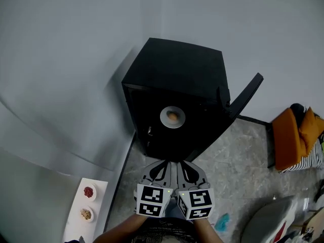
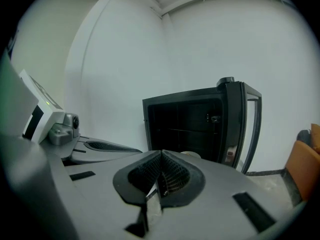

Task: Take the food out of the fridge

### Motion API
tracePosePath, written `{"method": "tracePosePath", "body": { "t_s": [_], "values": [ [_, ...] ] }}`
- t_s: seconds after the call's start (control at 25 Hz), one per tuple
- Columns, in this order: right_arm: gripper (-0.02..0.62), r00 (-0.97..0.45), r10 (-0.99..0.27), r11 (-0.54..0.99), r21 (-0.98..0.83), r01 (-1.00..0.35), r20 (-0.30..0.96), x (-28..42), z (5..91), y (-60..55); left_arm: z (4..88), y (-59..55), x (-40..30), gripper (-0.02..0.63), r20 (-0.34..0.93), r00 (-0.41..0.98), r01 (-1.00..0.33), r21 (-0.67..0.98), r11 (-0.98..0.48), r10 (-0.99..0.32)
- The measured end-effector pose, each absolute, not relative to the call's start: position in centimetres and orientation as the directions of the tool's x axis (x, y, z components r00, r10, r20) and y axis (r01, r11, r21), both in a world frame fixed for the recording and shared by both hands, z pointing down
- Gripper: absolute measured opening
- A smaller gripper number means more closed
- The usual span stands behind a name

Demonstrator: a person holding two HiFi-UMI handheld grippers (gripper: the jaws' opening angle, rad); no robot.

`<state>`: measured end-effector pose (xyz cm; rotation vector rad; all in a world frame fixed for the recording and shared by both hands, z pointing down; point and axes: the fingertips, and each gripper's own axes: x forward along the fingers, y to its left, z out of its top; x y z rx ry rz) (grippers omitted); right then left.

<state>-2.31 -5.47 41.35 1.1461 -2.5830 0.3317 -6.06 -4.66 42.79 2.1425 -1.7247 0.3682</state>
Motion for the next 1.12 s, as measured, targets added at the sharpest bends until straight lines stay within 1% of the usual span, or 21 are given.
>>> {"method": "tracePosePath", "body": {
  "t_s": [0.24,0.36,0.44,0.56,0.84,1.0,1.12],
  "values": [
    [0.021,-0.654,-0.666,0.670,-0.098,-0.736,0.360,-1.6,41.8,-8.9,43.7,-8.2,-5.3,0.012,0.434,0.204,-0.978,0.135,-0.161,-0.877],
    [0.021,-0.661,-0.657,0.678,-0.101,-0.728,0.362,-1.1,42.0,-10.5,44.2,-10.0,-4.9,0.012,0.418,0.208,-0.975,0.162,-0.153,-0.884],
    [0.021,-0.667,-0.649,0.686,-0.099,-0.721,0.366,-0.8,42.1,-11.6,44.9,-11.3,-4.5,0.012,0.405,0.216,-0.969,0.199,-0.145,-0.889],
    [0.021,-0.682,-0.631,0.704,-0.097,-0.704,0.369,-0.6,42.3,-12.8,46.3,-13.0,-4.2,0.012,0.379,0.238,-0.944,0.307,-0.121,-0.894],
    [0.021,-0.723,-0.586,0.752,-0.087,-0.653,0.366,-0.2,42.0,-14.4,48.7,-15.6,-3.7,0.012,0.285,0.290,-0.802,0.594,-0.070,-0.914],
    [0.021,-0.734,-0.567,0.770,-0.076,-0.634,0.375,-0.7,42.1,-15.4,50.0,-17.1,-4.1,0.012,0.222,0.309,-0.686,0.726,-0.055,-0.925],
    [0.021,-0.731,-0.570,0.768,-0.074,-0.637,0.376,-1.3,42.1,-16.2,51.0,-18.2,-4.6,0.012,0.167,0.342,-0.600,0.797,-0.078,-0.925]
  ]
}}
